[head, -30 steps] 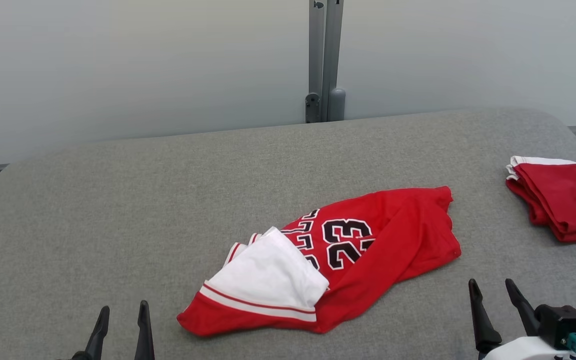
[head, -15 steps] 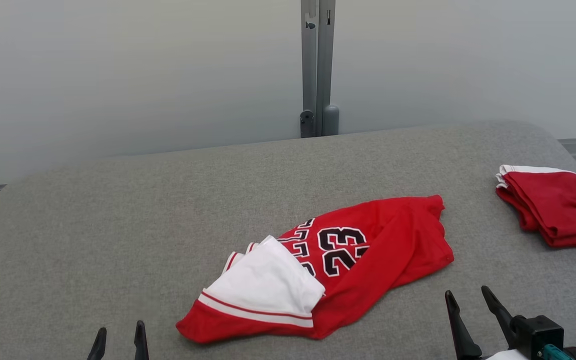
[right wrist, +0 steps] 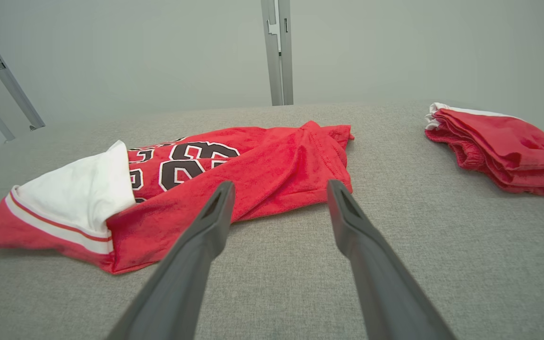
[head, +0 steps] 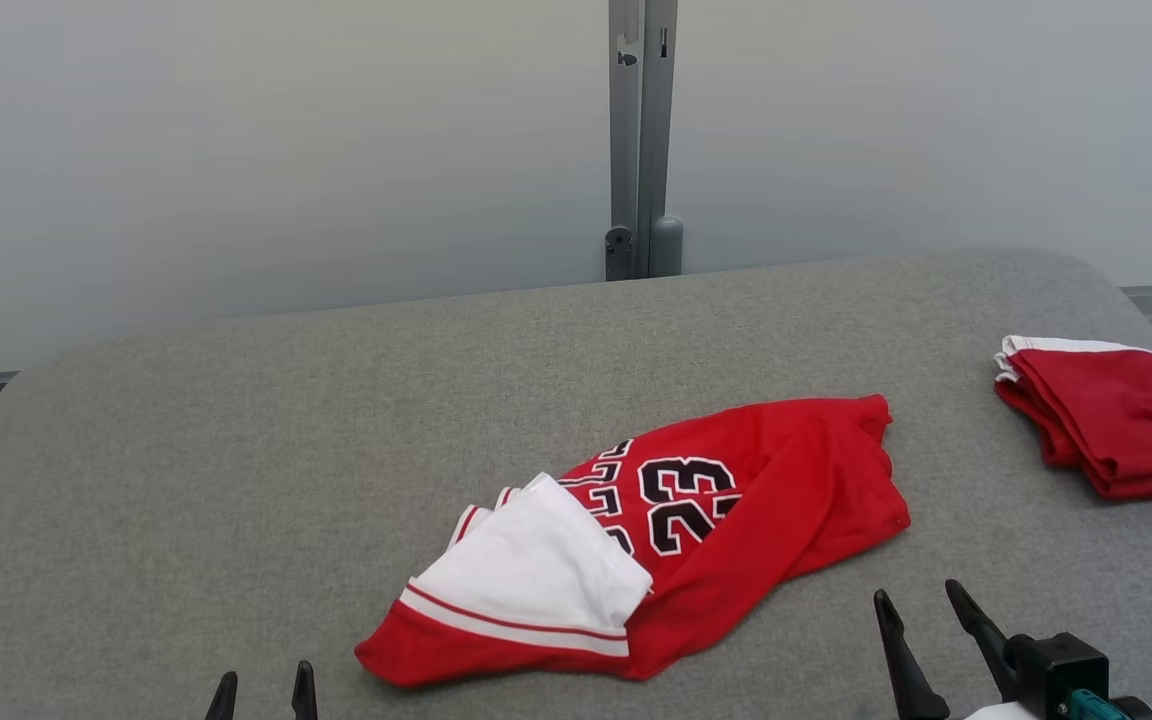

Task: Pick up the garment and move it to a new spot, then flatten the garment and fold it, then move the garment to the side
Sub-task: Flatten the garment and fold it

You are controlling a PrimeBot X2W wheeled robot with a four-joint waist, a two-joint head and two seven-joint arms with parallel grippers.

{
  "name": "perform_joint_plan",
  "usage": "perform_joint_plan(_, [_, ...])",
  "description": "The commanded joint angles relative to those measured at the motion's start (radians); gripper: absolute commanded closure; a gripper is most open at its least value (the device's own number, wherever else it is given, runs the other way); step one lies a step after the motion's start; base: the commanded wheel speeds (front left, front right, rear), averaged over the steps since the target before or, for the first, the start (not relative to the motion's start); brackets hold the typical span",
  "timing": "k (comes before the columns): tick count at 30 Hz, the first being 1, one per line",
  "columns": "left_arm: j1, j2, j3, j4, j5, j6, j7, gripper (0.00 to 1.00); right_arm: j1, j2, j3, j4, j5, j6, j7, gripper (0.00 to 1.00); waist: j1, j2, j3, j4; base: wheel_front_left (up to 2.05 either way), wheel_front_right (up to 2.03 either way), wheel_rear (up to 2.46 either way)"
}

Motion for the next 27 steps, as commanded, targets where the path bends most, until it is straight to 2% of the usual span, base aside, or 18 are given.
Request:
perform_joint_plan(1, [0.011, 0.010, -0.003, -0.004, -0.006, -0.004, 0.001, 0.00, -0.010, -0.005, 0.002, 0.002, 0.009, -0.001, 0.000, 0.00, 0.0000, -0.0001, 0.002, -0.003, 0.00, 0.00, 0.00])
perform_joint_plan(6, [-0.029, 0.033, -0.039, -0.001, -0.018, -0.004, 0.001, 0.00, -0.029, -0.012, 0.009, 0.004, 0.018, -0.001, 0.006, 0.00, 0.0000, -0.0001, 0.011, -0.012, 0.00, 0.00, 0.00])
perform_joint_plan(10, [-0.138, 0.076, -0.124, 0.061, -0.058, -0.005, 0.022, 0.00, -0.074, -0.042, 0.031, 0.003, 0.031, -0.001, 0.042, 0.00, 0.0000, -0.0001, 0.029, -0.021, 0.00, 0.00, 0.00])
perform_joint_plan(18, [-0.409, 0.162, -0.347, 0.190, -0.246, -0.004, 0.268, 0.00, -0.170, -0.097, 0.079, -0.005, 0.059, -0.001, 0.096, 0.00, 0.0000, -0.0001, 0.082, -0.070, 0.00, 0.00, 0.00])
perform_joint_plan(27, [-0.579, 0.209, -0.475, 0.295, -0.461, -0.004, 0.461, 0.00, -0.243, -0.108, 0.132, 0.008, 0.081, -0.001, 0.096, 0.00, 0.0000, -0.0001, 0.138, -0.166, 0.00, 0.00, 0.00])
